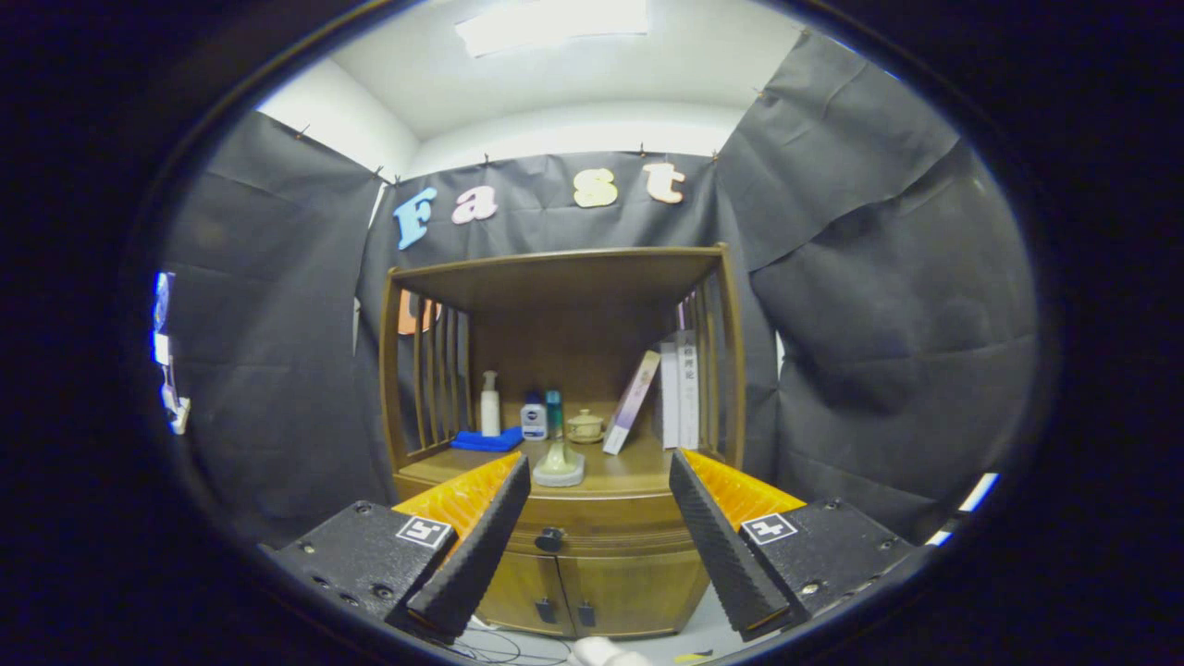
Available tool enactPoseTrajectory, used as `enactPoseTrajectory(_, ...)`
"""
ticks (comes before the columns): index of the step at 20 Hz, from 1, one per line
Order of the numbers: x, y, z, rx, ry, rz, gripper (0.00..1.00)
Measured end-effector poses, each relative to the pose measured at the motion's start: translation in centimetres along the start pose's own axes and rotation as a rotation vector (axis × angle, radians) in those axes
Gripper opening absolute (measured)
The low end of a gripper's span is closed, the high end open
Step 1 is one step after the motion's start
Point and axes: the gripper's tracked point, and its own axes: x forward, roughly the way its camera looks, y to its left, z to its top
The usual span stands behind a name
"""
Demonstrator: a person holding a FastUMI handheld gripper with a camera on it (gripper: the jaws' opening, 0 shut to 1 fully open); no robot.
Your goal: Pull open the drawer, take out the items inside it, and place them on the countertop above the cabinet.
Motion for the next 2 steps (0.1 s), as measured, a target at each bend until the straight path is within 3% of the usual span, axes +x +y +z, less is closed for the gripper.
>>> enactPoseTrajectory(2, -0.54, -0.26, 0.29, 0.013, -0.009, 0.007, 0.99)
